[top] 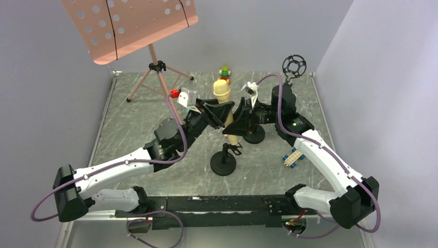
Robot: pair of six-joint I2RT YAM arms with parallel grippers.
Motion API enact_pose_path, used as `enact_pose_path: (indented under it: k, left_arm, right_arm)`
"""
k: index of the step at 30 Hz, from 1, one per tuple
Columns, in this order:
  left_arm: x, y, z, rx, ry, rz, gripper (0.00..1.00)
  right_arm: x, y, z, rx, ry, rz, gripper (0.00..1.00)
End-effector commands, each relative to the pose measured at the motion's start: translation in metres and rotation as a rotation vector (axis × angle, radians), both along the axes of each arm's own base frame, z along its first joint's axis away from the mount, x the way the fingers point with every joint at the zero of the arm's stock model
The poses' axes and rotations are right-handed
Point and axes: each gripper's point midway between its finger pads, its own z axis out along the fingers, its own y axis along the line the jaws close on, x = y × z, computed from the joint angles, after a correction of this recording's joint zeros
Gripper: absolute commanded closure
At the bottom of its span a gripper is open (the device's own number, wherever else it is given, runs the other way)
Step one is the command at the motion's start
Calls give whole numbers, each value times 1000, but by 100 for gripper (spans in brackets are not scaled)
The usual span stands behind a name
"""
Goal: Attach the microphones to the stand
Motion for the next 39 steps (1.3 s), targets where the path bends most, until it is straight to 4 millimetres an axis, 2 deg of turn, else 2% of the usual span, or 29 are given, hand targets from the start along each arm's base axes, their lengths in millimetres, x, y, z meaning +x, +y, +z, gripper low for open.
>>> enact_pose_path:
  k: [1,3,4,6,10,13,15,18,23,26,27,28,30,31,32,36,39]
  left_arm:
    - [-12,19,26,-85,-34,-5,100]
    - [-10,23,23,-82,-25,14,100]
    - [-10,25,21,-81,-20,20,100]
    - [-9,29,18,-87,-12,33,100]
    - [-9,42,18,-117,-13,68,100]
    - [-11,53,21,-113,-25,92,100]
    - [-14,61,26,-101,-36,101,100]
    - [-22,70,25,-64,-45,94,100]
    - [-36,80,6,28,-27,48,100]
    - [-44,88,-9,66,-5,32,100]
    - [-46,90,-14,74,3,27,100]
    - [-49,93,-16,76,8,19,100]
    - [-53,94,-25,88,25,4,100]
    - [-54,94,-28,91,34,-2,100]
    - [-55,94,-31,91,39,-9,100]
    - [-54,90,-42,96,51,-14,100]
    - [-48,85,-50,120,54,1,100]
  right_arm:
    - [-5,-7,6,3,-43,-2,60]
    - [-4,-8,4,2,-48,-6,32]
    - [-4,-8,3,1,-50,-4,22]
    - [-7,-10,4,7,-66,20,13]
    - [-8,-18,4,11,-106,56,7]
    - [0,-30,-1,-30,-195,26,5]
    - [5,-40,-8,-99,-283,-3,4]
    - [4,-59,-24,-216,-410,2,4]
    - [-2,-85,-45,-269,-561,7,6]
    - [-5,-88,-56,-258,-623,16,18]
    - [-8,-87,-60,-243,-618,33,25]
    - [-13,-85,-65,-229,-600,59,36]
    - [-24,-83,-71,-197,-536,104,65]
    - [-28,-82,-73,-187,-512,119,76]
    - [-32,-82,-76,-182,-497,129,82]
    - [-30,-79,-85,-179,-483,88,96]
    - [-28,-73,-92,-182,-479,67,97]
